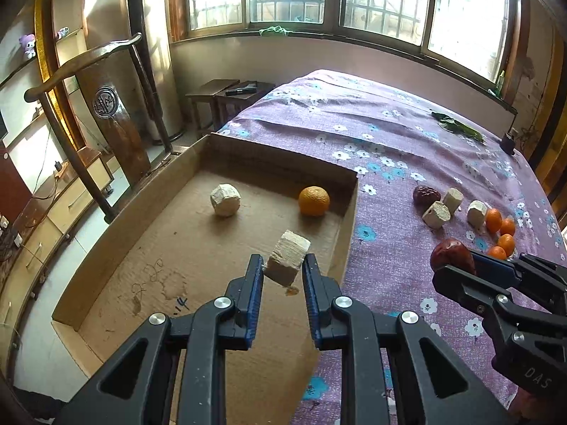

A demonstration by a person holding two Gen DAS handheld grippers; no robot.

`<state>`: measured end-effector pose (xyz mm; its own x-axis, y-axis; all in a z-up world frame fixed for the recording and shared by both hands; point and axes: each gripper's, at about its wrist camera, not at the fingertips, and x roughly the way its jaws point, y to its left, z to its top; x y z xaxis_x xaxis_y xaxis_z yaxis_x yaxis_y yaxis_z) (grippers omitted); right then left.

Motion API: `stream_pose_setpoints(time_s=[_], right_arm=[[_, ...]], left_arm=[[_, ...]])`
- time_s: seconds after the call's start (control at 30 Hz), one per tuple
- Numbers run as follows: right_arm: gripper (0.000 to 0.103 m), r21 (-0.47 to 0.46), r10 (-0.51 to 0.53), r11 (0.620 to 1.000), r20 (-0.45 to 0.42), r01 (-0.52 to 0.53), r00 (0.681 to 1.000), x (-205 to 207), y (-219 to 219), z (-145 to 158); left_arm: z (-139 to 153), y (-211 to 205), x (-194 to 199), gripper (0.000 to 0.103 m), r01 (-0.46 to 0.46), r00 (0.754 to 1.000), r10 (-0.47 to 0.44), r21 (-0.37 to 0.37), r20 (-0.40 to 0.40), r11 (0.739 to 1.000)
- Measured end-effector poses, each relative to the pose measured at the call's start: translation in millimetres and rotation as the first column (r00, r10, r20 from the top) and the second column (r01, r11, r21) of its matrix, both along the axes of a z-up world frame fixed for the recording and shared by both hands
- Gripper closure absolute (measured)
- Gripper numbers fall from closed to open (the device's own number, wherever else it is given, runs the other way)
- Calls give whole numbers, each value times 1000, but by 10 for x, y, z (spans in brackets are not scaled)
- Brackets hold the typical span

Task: Organize fruits
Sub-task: 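Carry the yam piece and red date over the cardboard box with both grippers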

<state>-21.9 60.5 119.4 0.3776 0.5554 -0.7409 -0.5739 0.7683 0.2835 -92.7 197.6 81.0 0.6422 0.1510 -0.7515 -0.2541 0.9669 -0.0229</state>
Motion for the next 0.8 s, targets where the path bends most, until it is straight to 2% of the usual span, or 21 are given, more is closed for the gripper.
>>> stream_pose_setpoints(time_s=[0.13,0.33,0.5,0.8], right_arm=[[68,-2,32,999,4,-32,999,67,193,5],[68,-8,92,996,-9,-92,996,221,528,-68],[68,-24,143,989,-39,-144,989,373,857,-231],[68,-114,184,975,-64,-190,981,571,1316,-566]], left_arm=[[1,258,74,81,-32,999,32,-5,-15,999],[-97,644,221,81,-80,995,77,-52,-70,995],[-256,779,322,81,-95,989,86,-70,-121,993],[-389,831,434,81,-110,983,103,-39,-151,993]])
